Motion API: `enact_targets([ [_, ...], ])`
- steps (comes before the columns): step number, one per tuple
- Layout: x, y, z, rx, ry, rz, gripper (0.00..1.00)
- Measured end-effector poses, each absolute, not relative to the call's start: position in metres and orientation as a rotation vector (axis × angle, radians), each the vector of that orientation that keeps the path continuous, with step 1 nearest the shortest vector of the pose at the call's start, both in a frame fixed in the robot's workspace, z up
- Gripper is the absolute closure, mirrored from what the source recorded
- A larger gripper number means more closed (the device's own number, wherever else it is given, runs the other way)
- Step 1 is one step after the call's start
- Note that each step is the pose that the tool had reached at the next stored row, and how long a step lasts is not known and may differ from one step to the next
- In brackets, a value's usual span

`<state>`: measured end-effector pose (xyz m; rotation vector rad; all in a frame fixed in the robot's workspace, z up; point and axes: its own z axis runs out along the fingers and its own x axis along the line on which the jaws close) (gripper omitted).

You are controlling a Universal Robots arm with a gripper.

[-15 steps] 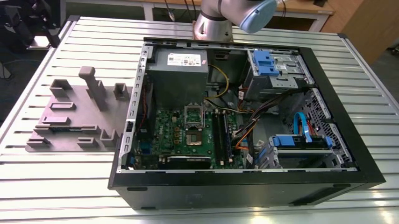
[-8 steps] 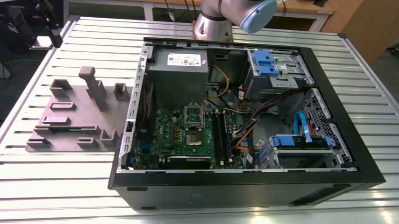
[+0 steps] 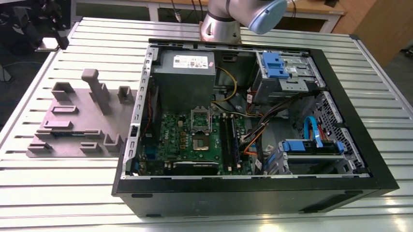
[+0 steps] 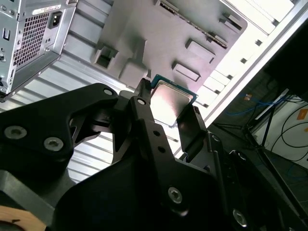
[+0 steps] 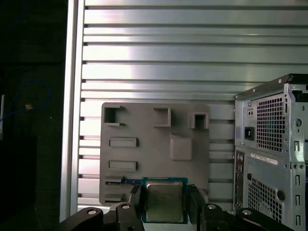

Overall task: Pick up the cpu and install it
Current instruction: 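Pick up the cpu and move it towards the insertion slot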

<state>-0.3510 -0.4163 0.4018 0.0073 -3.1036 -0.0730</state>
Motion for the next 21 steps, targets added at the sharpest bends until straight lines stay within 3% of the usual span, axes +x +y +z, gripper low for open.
enact_targets([
  [21, -0.315, -0.416, 0.402, -0.01, -3.104, -0.073, 0.53],
])
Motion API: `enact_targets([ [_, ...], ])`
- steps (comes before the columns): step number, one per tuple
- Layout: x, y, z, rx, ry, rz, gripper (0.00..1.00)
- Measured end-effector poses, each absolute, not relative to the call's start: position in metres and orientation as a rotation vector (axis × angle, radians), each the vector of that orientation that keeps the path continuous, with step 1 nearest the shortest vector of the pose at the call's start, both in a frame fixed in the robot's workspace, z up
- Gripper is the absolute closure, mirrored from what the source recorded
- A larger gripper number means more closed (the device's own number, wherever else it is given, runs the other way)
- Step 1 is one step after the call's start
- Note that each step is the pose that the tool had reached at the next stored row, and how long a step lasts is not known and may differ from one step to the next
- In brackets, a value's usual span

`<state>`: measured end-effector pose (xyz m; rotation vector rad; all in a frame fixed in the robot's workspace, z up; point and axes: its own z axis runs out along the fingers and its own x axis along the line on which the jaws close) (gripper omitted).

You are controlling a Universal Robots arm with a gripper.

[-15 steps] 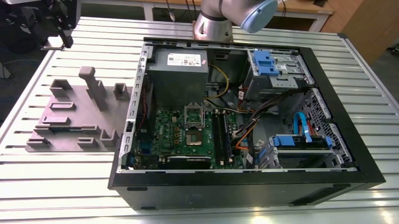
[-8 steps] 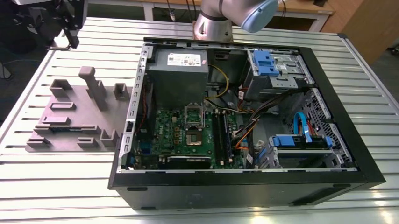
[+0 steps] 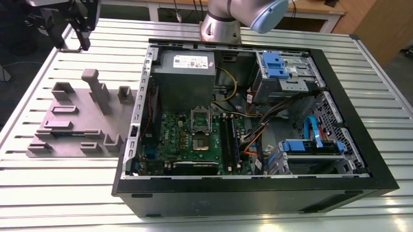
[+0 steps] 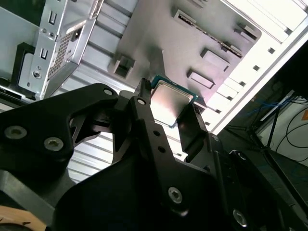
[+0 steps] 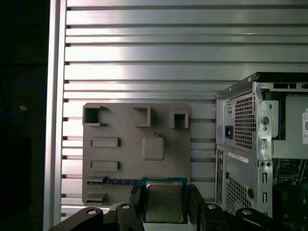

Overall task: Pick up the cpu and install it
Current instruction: 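Pick up the cpu and move it towards the insertion slot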

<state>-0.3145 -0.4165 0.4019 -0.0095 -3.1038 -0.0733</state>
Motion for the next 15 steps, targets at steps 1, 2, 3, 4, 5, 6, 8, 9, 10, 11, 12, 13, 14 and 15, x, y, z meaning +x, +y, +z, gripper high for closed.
enact_targets([
  [1, -0.313, -0.416, 0.402, -0.01, -3.104, -0.073, 0.53],
  [2, -0.311, -0.416, 0.402, -0.01, -3.104, -0.073, 0.53],
  [3, -0.31, -0.416, 0.402, -0.01, -3.104, -0.073, 0.53],
  [4, -0.309, -0.416, 0.402, -0.01, -3.104, -0.073, 0.53],
  [5, -0.307, -0.416, 0.402, -0.01, -3.104, -0.073, 0.53],
  [6, -0.306, -0.416, 0.402, -0.01, -3.104, -0.073, 0.53],
  [8, -0.303, -0.416, 0.402, -0.01, -3.104, -0.073, 0.53],
  [9, -0.301, -0.416, 0.402, -0.01, -3.104, -0.073, 0.53],
  [10, -0.3, -0.416, 0.402, -0.01, -3.104, -0.073, 0.53],
  [11, -0.298, -0.416, 0.402, -0.01, -3.104, -0.073, 0.53],
  [12, -0.297, -0.416, 0.402, -0.01, -3.104, -0.073, 0.53],
  [13, -0.296, -0.416, 0.402, -0.01, -3.104, -0.073, 0.53],
  [14, -0.294, -0.416, 0.402, -0.01, -3.104, -0.073, 0.53],
  [15, -0.293, -0.416, 0.402, -0.01, -3.104, -0.073, 0.53],
])
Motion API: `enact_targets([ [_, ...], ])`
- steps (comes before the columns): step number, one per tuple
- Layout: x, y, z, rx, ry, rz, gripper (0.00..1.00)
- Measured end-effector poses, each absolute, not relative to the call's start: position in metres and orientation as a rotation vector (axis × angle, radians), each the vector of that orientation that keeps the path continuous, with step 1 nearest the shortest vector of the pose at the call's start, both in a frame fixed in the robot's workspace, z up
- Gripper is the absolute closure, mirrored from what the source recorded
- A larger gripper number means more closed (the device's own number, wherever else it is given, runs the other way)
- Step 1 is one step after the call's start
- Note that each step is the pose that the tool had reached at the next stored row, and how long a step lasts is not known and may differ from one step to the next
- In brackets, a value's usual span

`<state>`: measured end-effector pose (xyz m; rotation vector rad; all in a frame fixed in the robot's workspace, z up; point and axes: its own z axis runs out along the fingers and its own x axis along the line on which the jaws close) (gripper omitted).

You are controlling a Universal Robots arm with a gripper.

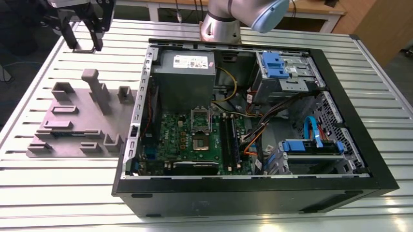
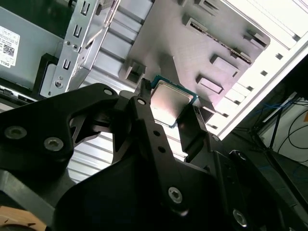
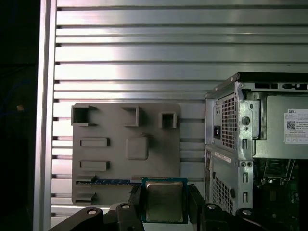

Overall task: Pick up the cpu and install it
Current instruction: 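Pick up the cpu and move it towards the insertion slot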

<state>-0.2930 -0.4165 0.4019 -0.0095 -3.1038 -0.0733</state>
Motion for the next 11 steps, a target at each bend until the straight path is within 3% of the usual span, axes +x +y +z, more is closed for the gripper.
enact_targets([
  [11, -0.28, -0.416, 0.402, -0.01, -3.104, -0.073, 0.53],
])
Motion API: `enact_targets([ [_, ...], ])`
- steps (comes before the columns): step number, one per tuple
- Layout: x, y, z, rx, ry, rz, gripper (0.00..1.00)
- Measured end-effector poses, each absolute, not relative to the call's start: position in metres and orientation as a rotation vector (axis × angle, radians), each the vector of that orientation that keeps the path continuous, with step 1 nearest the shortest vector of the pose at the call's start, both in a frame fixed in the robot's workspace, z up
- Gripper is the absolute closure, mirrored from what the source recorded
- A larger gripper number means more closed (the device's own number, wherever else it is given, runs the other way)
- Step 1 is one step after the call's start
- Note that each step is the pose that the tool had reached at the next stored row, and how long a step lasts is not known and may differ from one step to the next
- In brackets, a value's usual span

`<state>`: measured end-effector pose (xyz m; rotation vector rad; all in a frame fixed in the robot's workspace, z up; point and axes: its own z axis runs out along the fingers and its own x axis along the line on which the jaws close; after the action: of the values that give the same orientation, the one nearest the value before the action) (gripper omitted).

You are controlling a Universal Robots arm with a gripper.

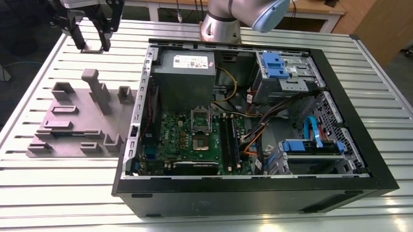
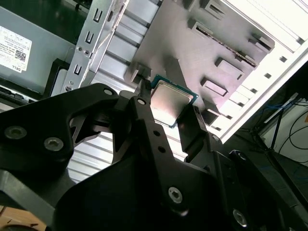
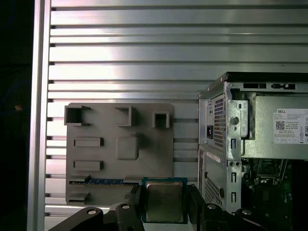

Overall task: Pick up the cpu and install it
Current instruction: 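Pick up the cpu and move it towards the insertion slot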

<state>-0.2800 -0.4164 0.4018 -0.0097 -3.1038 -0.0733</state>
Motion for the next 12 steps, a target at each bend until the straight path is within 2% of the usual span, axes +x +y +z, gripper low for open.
enact_targets([
  [12, -0.266, -0.416, 0.402, -0.01, -3.104, -0.073, 0.53],
])
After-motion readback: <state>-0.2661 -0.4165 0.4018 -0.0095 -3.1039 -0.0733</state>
